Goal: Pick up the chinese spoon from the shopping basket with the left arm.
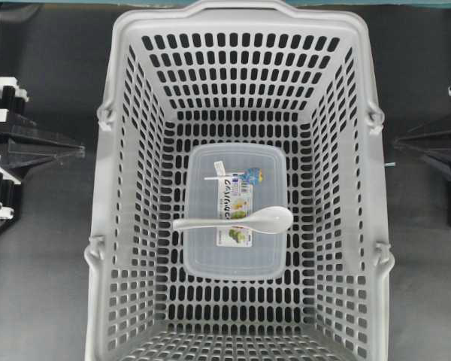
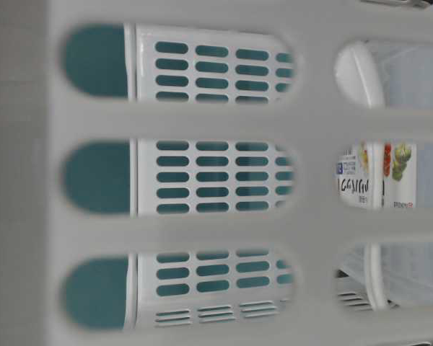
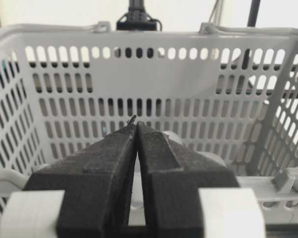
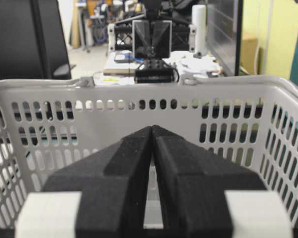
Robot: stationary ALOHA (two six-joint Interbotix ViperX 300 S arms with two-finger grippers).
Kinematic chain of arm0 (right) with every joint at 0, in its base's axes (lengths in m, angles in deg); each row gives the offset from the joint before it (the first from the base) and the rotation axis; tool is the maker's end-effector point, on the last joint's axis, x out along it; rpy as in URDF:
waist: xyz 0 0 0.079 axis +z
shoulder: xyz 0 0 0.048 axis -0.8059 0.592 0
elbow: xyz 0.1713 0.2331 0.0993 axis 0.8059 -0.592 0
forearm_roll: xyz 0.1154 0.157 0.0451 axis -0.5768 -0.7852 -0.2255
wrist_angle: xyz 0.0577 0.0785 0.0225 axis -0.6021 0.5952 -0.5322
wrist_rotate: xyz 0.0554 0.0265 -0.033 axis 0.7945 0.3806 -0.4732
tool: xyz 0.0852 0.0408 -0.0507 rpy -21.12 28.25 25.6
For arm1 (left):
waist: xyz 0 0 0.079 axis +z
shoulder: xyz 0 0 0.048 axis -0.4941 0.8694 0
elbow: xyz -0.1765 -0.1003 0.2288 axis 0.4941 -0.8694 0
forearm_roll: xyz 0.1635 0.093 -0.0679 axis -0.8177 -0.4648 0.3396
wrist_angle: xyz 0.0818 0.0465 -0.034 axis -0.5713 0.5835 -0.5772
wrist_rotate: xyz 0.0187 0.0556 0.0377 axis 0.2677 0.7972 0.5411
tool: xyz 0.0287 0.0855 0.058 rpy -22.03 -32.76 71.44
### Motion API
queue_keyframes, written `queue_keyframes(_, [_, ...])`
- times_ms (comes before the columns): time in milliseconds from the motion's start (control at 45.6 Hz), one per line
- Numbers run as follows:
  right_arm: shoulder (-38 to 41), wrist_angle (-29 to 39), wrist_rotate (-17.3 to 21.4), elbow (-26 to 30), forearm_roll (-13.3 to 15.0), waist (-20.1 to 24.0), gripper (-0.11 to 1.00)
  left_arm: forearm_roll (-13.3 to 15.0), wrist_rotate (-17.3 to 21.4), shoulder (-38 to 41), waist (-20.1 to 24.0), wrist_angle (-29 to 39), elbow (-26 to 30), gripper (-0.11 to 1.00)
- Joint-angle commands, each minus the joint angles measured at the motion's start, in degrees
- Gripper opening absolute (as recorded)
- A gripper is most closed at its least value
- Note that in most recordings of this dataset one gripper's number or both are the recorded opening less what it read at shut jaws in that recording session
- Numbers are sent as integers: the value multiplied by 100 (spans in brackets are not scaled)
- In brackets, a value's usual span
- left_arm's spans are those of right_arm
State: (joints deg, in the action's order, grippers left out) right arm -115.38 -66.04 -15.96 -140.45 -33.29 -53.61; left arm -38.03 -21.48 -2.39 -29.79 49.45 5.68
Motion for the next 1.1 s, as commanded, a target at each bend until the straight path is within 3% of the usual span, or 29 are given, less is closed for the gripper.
queue_keyframes(0, [70, -44, 62, 62, -26, 18, 0, -237, -62, 97, -53, 141, 316, 6])
queue_keyframes(88, [70, 0, 70, 53, -26, 18, 0, -237, -97, 229, -70, 527, 589, 0])
queue_keyframes(394, [79, 35, 229, 62, -35, 26, 0, -237, -105, 940, -272, 2004, 1679, 0])
queue_keyframes(570, [70, 70, 466, 53, -26, 26, 0, -237, -79, 1608, -360, 2707, 2443, 0])
queue_keyframes(789, [70, 369, 448, 79, -26, 44, 3, -237, -114, 2566, -404, 3621, 3349, 0])
queue_keyframes(920, [62, 413, 439, 79, -26, 53, 15, -237, -105, 3173, -448, 4096, 3832, 0])
queue_keyframes(1073, [53, 413, 475, 79, -26, 62, 43, -237, -123, 3823, -492, 4553, 4412, 2])
